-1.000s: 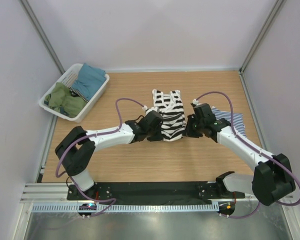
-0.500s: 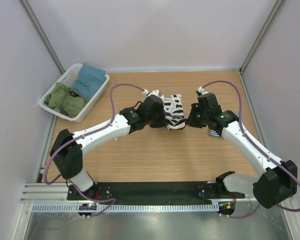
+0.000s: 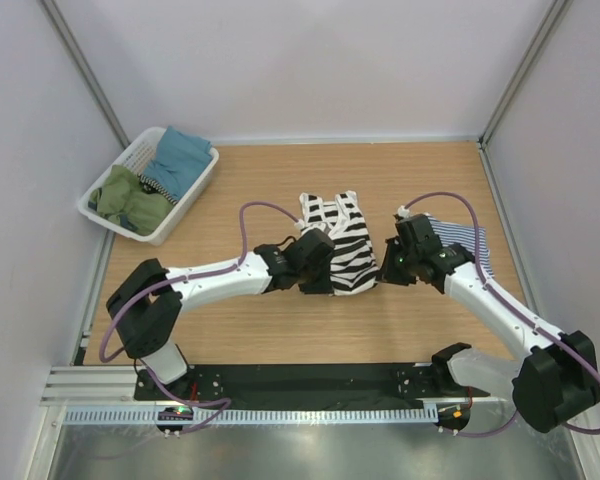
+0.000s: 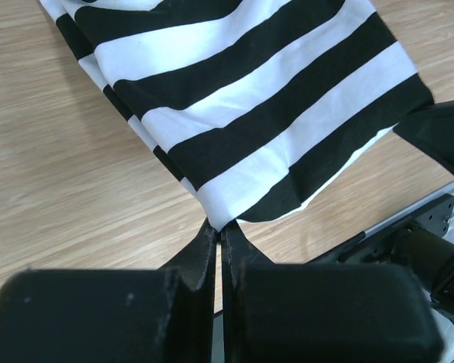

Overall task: Fold and stack the tank tops
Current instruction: Fold the tank top

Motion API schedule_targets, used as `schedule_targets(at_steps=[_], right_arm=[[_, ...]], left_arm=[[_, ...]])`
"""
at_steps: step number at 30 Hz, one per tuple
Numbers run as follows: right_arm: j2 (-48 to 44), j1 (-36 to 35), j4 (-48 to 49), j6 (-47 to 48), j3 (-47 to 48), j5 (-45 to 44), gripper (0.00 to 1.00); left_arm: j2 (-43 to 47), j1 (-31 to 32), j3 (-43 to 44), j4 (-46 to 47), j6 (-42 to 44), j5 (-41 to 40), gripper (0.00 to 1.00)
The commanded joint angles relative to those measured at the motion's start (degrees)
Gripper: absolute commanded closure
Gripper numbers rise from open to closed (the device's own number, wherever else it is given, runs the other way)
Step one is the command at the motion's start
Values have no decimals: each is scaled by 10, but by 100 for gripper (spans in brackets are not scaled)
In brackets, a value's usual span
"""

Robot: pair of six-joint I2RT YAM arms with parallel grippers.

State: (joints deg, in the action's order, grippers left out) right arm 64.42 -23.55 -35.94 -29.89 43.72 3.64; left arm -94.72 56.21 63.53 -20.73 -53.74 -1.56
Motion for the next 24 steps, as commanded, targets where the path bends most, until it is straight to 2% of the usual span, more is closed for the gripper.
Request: schedule_targets(at_steps=[1,7,11,17,24], right_arm=[[-26,0,-4,4,33,-6,99],[-5,0,-17,14,82,-28,99],[17,1,-34,25,148,-62,99],[71,3,-39,36,220,-76,99],[148,24,-33,44,299,-72,99]], left_arm=[[23,6,15,8,-5,-7,100],[20,2,42,-14,1,-12,100],[24,-13,84,-39,13,-13,100],[30,-51,128,-60,26,-10,100],[5,-106,148,-39,26,14,100]])
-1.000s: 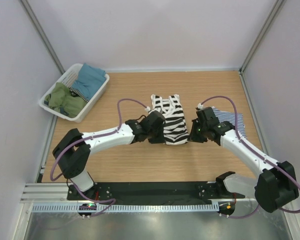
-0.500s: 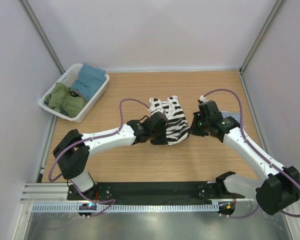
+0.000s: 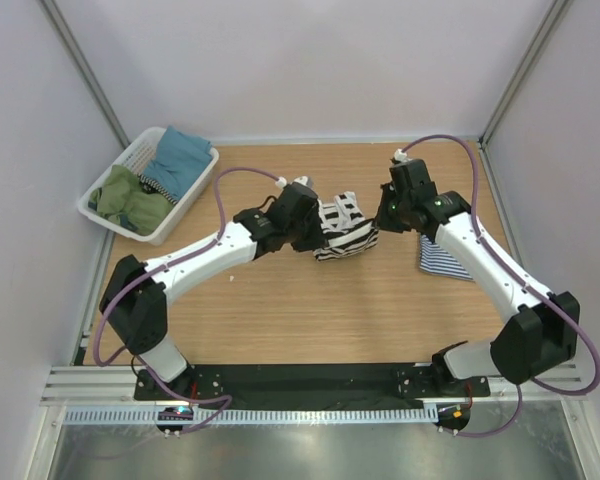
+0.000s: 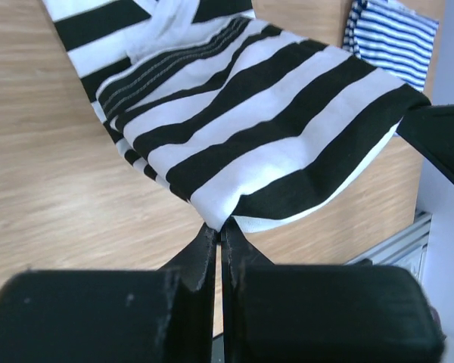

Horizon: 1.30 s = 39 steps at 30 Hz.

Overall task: Fold and stack the tank tops
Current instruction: Fold the tank top

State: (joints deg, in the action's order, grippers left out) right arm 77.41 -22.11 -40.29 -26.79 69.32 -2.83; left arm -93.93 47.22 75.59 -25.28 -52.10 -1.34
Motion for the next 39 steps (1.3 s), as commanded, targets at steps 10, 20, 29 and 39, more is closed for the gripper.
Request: schedule_targets(at_steps=[10,20,29,39], right_arm=[[43,19,5,21,69,21,99],[12,21,-15,13,47,44,98],[-7,21,-7,14,2,33,98],[99,48,-12,30,120,45,98]], left_arm=[[-26,-30,31,22,0,66,100],[-16,-30,0,41,-23,91,100],[-19,-24,-20,54,-28,83,100],[-59,-45,75,21,-13,60,100]])
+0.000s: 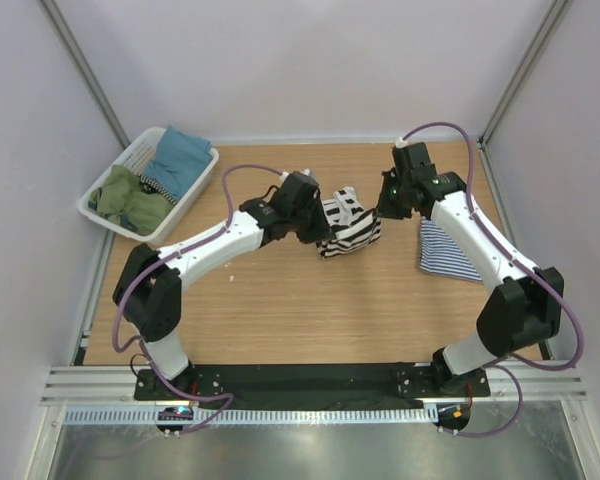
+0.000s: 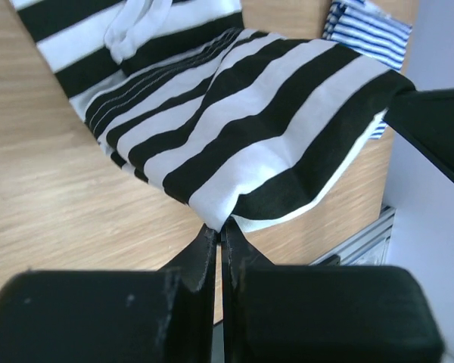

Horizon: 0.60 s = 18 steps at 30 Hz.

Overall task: Fold and stack the tank tops
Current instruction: Fold the tank top

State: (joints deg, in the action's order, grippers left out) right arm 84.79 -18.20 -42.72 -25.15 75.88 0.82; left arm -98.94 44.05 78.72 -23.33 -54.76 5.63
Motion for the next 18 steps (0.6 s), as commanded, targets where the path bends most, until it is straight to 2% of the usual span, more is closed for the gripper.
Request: schedule_targets(at_steps=[1,8,14,18], right_arm=[[35,12,11,14,66,12,98],[142,37,6,19,167,44,97],[269,57,6,16,290,78,96],[358,62,6,9,409,104,95]], left_arm=[[-13,-21,52,-2,13,-10,100],[-64,-63,107,13,2,1,100],[-147,-116,168,31,-13,26,100],[-203,-163,217,36,-26,34,100]])
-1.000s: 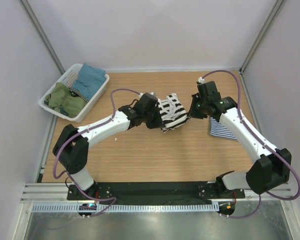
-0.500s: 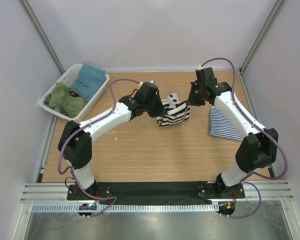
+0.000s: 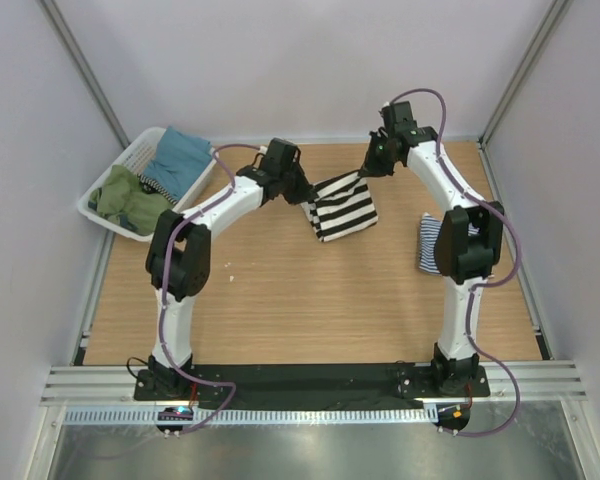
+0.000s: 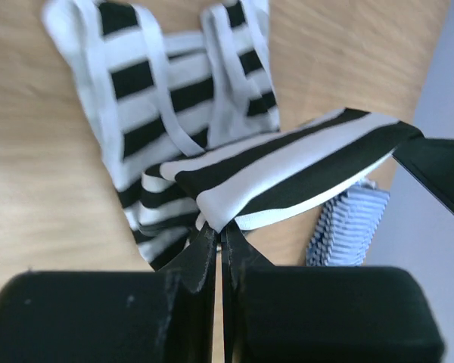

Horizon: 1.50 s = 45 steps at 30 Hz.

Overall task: Fold and stack the tank tops
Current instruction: Fold the tank top, then neatly place the folded tank top to the corner

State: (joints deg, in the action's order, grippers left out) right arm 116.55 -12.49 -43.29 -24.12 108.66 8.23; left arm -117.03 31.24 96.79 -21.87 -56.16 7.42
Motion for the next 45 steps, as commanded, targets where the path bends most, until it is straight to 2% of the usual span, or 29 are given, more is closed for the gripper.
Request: schedule_targets(at_steps=[1,5,7,8,10,11,12,13,14,18,19,21,25,28,30,35,36,37,42,45], right_arm=[[54,6,14,-3,100,35,94],[125,8,65,-19,165,52,90],[165,10,100,-32,184,92,88],[178,12,118,-38,202,99,78],[211,13,132,-52,218,100,56],[214,12,156,-57,216,98,32],[218,12,166,-60,212,97,24],[221,12,175,-61,211,106,18],[222,12,185,-61,211,108,17],[188,17,214,-50,148,105,20],[165,16,231,-41,112,103,26],[149,17,233,-30,84,95,30],[146,17,202,-8,57,102,30],[140,16,225,-12,-2,120,31],[134,17,233,-18,-22,135,39],[99,16,266,-33,-108,151,59],[91,17,271,-35,-125,153,67],[80,17,282,-35,-157,154,69],[-23,14,315,-42,-286,138,72],[-89,13,339,-48,-375,123,66]], left_arm=[[-30,-42,44,24,-21,19,100],[-77,-71,87,52,-40,17,100],[-116,-85,125,41,-57,35,100],[-125,-92,131,44,-64,41,99],[-145,-96,129,64,-83,40,85],[-152,-98,128,66,-88,36,73],[-160,-104,126,70,-93,34,53],[-162,-106,119,86,-96,33,48],[-161,-108,115,89,-97,29,38],[-140,-108,92,97,-72,10,33],[-131,-109,89,97,-67,7,33],[-123,-106,74,96,-48,4,34],[-111,-95,45,97,-35,5,35],[-109,-83,23,105,-34,3,35],[-109,-80,12,111,-34,6,36],[-105,-73,-7,119,-25,18,50],[-101,-71,-14,119,-22,21,52],[-96,-66,-21,120,-15,21,55],[-32,-41,-101,124,11,13,57],[21,-16,-169,138,22,1,54]])
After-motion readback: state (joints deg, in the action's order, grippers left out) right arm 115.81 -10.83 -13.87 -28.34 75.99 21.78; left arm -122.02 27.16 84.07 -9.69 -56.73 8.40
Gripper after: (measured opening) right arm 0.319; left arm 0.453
